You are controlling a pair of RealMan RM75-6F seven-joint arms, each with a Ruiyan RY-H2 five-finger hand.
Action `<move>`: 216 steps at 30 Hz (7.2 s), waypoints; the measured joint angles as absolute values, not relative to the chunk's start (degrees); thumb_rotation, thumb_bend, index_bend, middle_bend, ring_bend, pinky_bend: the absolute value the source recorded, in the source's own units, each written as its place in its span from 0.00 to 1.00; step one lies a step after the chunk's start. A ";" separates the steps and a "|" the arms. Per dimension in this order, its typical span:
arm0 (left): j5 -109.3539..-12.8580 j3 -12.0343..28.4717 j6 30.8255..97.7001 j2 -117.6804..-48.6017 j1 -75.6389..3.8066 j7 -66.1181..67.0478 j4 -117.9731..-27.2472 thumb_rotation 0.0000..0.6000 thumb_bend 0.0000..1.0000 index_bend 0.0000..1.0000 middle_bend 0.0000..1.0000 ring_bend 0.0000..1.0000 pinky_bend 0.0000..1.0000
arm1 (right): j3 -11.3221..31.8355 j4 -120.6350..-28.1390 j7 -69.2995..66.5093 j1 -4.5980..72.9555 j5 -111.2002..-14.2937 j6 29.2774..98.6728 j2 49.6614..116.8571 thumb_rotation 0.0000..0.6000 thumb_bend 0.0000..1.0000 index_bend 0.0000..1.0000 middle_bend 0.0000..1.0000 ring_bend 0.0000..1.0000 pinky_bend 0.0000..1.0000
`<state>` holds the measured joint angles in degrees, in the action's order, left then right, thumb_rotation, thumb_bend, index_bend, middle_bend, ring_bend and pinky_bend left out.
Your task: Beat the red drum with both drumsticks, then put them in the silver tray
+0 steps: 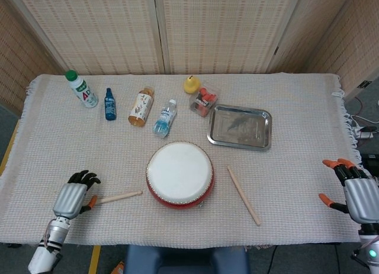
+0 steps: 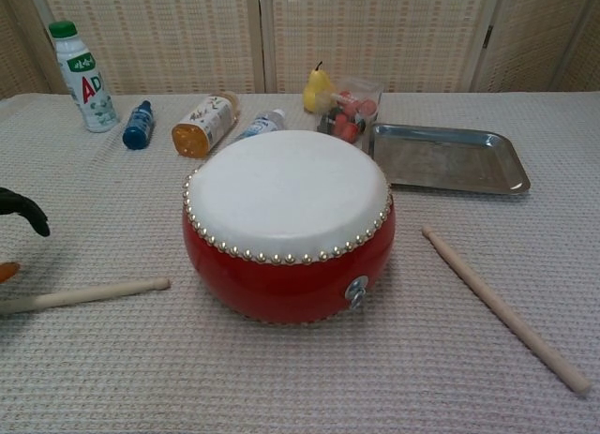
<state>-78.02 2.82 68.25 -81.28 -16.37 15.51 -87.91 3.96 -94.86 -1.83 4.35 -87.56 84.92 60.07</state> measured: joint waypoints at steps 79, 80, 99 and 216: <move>-66.74 1.17 63.46 -89.96 -20.88 25.27 -90.09 1.00 0.37 0.54 0.24 0.10 0.16 | 3.86 -94.49 -3.22 4.54 -84.78 83.30 59.60 1.00 0.08 0.24 0.27 0.17 0.31; -66.76 1.15 63.49 -89.94 -20.86 25.24 -90.10 1.00 0.38 0.54 0.25 0.10 0.16 | 3.86 -94.49 -3.22 4.54 -84.77 83.30 59.60 1.00 0.08 0.24 0.27 0.17 0.31; -77.07 2.37 72.59 -84.19 -15.69 -10.27 -90.51 1.00 0.45 0.59 0.33 0.18 0.21 | 3.91 -95.04 -2.79 5.24 -85.28 82.57 59.72 1.00 0.08 0.24 0.27 0.17 0.31; -90.18 -3.16 76.76 -88.00 -12.98 -81.60 -64.93 0.70 0.31 0.68 0.78 0.69 0.74 | 5.71 -101.39 1.92 5.08 -83.58 84.53 57.03 1.00 0.08 0.24 0.27 0.17 0.31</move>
<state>-90.18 -3.16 76.76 -88.00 -12.98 -81.60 -64.93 5.71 -101.39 1.92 5.08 -83.58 84.53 57.03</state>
